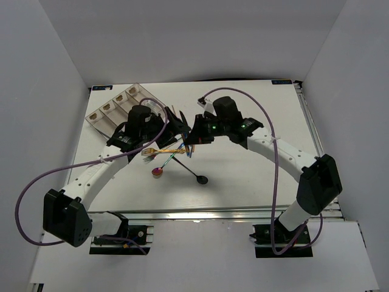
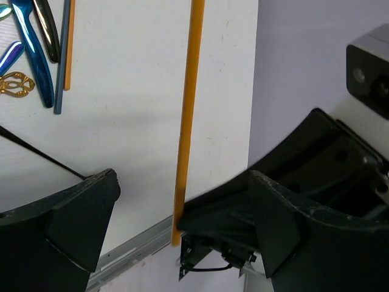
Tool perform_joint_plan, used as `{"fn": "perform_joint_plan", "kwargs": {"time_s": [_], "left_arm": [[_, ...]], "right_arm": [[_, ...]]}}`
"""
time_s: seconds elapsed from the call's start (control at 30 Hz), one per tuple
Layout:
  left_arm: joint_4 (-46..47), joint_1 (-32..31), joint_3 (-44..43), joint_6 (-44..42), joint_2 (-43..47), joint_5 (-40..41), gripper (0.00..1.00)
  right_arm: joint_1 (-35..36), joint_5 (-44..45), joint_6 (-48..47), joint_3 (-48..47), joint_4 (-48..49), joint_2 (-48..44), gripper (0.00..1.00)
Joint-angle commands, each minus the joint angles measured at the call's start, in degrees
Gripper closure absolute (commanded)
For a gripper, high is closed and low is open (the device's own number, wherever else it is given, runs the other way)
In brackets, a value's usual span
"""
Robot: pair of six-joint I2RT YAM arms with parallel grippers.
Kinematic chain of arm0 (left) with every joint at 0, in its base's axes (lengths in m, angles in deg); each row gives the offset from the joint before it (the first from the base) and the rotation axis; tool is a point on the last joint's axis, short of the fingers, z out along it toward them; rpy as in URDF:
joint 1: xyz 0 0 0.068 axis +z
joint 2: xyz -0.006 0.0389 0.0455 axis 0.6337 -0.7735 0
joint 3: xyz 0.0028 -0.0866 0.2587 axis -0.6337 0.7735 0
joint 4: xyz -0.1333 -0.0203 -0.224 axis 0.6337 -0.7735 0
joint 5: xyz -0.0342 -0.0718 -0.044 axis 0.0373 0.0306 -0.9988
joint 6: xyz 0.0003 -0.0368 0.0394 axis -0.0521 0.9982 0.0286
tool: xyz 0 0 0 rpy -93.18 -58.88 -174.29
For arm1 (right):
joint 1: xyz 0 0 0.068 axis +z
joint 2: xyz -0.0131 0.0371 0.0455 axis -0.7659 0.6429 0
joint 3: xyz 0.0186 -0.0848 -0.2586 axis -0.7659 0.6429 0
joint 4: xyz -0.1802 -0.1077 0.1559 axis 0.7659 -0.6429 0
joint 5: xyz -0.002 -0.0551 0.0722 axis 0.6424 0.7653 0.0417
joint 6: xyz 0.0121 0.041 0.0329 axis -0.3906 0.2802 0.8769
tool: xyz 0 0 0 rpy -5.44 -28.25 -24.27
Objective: Sort the eating utensils into containers
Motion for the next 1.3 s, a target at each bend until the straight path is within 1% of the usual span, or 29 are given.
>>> {"fn": "perform_joint_plan", "kwargs": {"time_s": [0.0,0.1,0.13,0.23,0.27,0.33,0.37,0.4,0.43,0.47,0.5,0.53,0.57,0.6,0.63,0.67,0.7,0.73,0.77,0.8,0.83,0.93,0.97,1.0,1.03,1.1,1.23,1.27], "left_arm": [[4.44,-0.21,-0.61,2.91,0.35,2.46,0.04],[2.51,-0.21,-1.22,2.91,-0.44,4.13,0.11],[2.42,-0.21,-1.23,2.91,-0.53,4.22,0.23],[2.15,-0.21,-1.05,3.17,-0.09,5.71,0.45],[1.63,-0.21,-1.22,3.18,0.0,6.15,0.67],[0.84,-0.21,-2.01,2.91,-0.18,6.94,0.85],[0.49,-0.21,-2.1,2.91,-0.18,7.12,1.0],[-1.0,-0.21,-2.36,2.91,-0.18,8.51,1.0],[-2.23,-0.21,-2.8,2.48,0.0,10.09,1.0],[-4.07,0.14,-4.2,1.86,0.17,12.02,1.0],[-8.61,1.88,-5.08,1.16,0.09,13.96,1.0],[-10.92,3.56,-6.05,0.2,-0.17,16.67,1.0],[-13.47,6.01,-7.45,0.01,-0.79,17.48,1.0],[-17.5,12.73,-7.73,0.01,-1.14,17.49,1.0],[-18.49,16.37,-7.9,-1.38,-1.58,15.49,1.0],[-20.94,19.97,-9.73,-2.79,-3.15,15.91,1.0],[-22.62,24.79,-11.58,-4.98,-4.56,17.13,1.0],[-24.11,27.71,-13.77,-9.09,-6.22,19.49,1.0],[-25.78,29.83,-16.14,-10.78,-10.59,22.3,1.0],[-28.23,33.24,-20.86,-12.37,-12.98,23.11,1.0],[-29.22,34.76,-23.09,-14.3,-15.27,23.99,1.0],[-30.63,37.93,-30.48,-16.33,-23.18,28.46,1.0],[-31.07,38.37,-31.97,-16.42,-25.03,29.17,1.0],[-31.51,39.33,-33.47,-16.42,-28.79,28.83,1.0],[-31.77,39.6,-35.83,-16.34,-30.39,28.74,1.0],[-30.99,39.96,-37.6,-16.51,-34.08,28.65,1.0],[-31.51,40.05,-41.99,-16.78,-38.22,28.04,1.0],[-31.25,40.05,-42.09,-16.78,-38.67,27.95,0.97]], "right_arm": [[0.84,-8.69,1.11,-0.28,6.01,1.22,1.0],[1.46,-9.74,1.64,-0.89,6.9,1.22,1.0],[1.63,-9.92,1.73,-1.76,6.81,1.3,1.0],[2.42,-9.92,1.12,-3.35,5.76,2.09,1.0],[2.42,-9.83,0.94,-3.61,5.06,2.27,1.0],[2.42,-9.4,1.11,-3.71,5.05,2.45,1.0],[2.51,-9.22,1.29,-3.79,5.05,2.53,1.0],[2.51,-9.22,1.72,-3.88,5.14,2.71,1.0],[2.51,-8.96,1.73,-4.14,4.88,2.71,0.91],[2.34,-7.91,1.73,-4.84,4.09,2.8,0.71],[2.16,-5.12,1.73,-5.28,2.95,2.63,0.38],[1.81,-3.96,1.64,-5.72,0.24,2.62,0.25],[0.76,-2.9,1.64,-6.07,-1.35,2.71,0.19],[0.14,0.15,1.64,-6.86,-3.45,2.97,0.14],[-0.47,2.01,1.12,-7.48,-8.7,3.24,0.14],[-1.26,3.77,0.5,-8.27,-11.45,3.59,0.13],[-1.36,6.4,-0.2,-9.67,-13.91,4.2,0.13],[-1.44,7.12,-0.81,-10.03,-15.94,4.38,0.13],[-1.44,7.56,-2.13,-10.12,-18.31,4.38,0.13],[-1.44,8.0,-2.49,-9.43,-18.94,3.69,0.13],[-1.53,8.01,-2.66,-8.81,-19.21,3.16,0.13],[-1.53,7.4,-3.19,-6.35,-18.86,0.7,0.12],[-1.45,7.22,-3.37,-5.91,-18.77,0.25,0.12],[-1.44,7.22,-3.63,-5.47,-18.94,-0.62,0.12],[-1.44,7.3,-3.72,-4.85,-19.03,-0.98,0.12],[-1.44,7.83,-4.42,-4.41,-19.47,-1.77,0.12],[-1.45,8.53,-5.74,-4.76,-20.44,-2.04,0.12],[-1.44,8.54,-6.0,-4.93,-20.53,-2.12,0.12]]}}
